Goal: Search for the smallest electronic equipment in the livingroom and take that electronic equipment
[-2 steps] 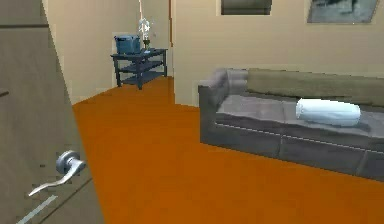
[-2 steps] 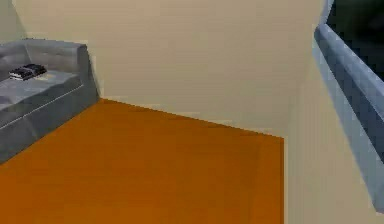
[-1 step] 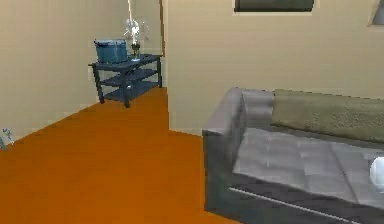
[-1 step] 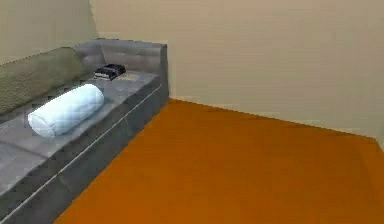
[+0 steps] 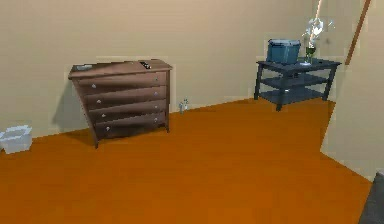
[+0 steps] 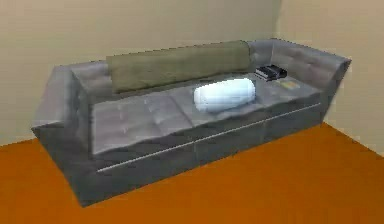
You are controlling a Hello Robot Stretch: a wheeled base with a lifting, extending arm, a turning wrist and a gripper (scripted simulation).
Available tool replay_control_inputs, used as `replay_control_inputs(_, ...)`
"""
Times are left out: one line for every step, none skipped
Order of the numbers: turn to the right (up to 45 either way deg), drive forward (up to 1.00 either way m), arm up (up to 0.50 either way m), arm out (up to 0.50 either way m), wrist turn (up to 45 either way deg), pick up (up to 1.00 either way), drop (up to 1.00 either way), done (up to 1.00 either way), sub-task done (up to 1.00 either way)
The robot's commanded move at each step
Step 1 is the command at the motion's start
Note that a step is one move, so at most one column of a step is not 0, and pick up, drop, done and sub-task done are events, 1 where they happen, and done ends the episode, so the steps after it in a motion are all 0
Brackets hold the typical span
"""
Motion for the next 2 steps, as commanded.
replay_control_inputs(-21.0, 0.0, 0.0, 0.0, 0.0, 0.0, 0.0, 0.0, 0.0)
replay_control_inputs(0.0, 0.7, 0.0, 0.0, 0.0, 0.0, 0.0, 0.0, 0.0)
